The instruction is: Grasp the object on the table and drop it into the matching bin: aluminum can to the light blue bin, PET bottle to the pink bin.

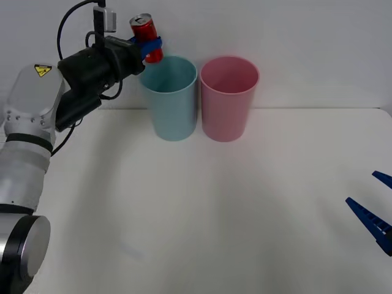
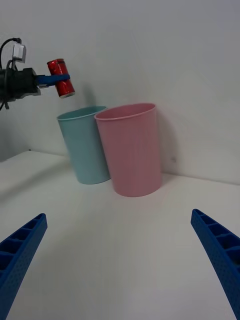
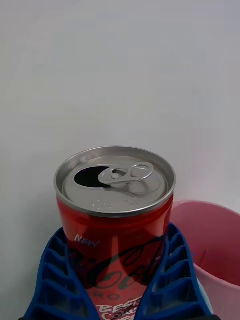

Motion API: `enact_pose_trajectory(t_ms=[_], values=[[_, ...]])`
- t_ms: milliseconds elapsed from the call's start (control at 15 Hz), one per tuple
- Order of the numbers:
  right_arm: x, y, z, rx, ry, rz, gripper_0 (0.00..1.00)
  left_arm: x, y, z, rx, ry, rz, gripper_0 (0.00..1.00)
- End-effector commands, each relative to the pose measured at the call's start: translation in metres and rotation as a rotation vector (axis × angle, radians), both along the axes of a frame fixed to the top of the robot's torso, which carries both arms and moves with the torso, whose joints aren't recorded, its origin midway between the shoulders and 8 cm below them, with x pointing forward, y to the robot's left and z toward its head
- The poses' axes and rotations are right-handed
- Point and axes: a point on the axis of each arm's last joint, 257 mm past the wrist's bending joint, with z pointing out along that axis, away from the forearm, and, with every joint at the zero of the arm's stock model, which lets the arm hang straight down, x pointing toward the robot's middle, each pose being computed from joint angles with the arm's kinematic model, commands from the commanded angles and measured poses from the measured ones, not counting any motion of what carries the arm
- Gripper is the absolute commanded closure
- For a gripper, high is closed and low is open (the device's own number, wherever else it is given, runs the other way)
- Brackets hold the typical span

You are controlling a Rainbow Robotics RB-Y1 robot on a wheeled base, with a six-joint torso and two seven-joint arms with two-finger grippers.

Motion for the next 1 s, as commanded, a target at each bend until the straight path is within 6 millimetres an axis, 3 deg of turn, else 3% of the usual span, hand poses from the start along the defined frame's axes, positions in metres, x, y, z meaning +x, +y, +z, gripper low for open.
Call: enact_pose_trajectory(t_ms=[67, 400, 467, 533, 600, 667, 1000], values=[[0.0000, 0.0000, 0.0000, 0.000, 0.000, 0.000, 0.00, 0.0124, -0.0157, 0.0004, 0.018, 0.009, 0.004, 1.00], [0.0000, 0.0000, 0.0000, 0.000, 0.000, 0.000, 0.00, 0.0171, -0.0229, 0.0022, 0.037, 0.007, 0.012, 0.98], [0.0000, 0.0000, 0.0000, 0.000, 0.000, 0.000, 0.00, 0.0169, -0.0238, 0.0020, 0.037, 0.006, 0.010, 0.94], [0.0000, 0.0000, 0.0000, 0.000, 0.000, 0.000, 0.00, 0.0170, -0.0241, 0.0019, 0.038, 0.006, 0.011, 0.76], [0.0000, 0.0000, 0.0000, 0.000, 0.000, 0.000, 0.00, 0.0172, -0.0227, 0.0026, 0.039, 0.004, 0.013, 0.31], [0.0000, 0.0000, 0.0000, 0.000, 0.000, 0.000, 0.00, 0.0174, -0.0224, 0.0027, 0.040, 0.002, 0.014, 0.00], [0.0000, 0.0000, 0.0000, 0.000, 0.000, 0.000, 0.00, 0.0161, -0.0219, 0.0034, 0.019, 0.005, 0.008, 0.00]])
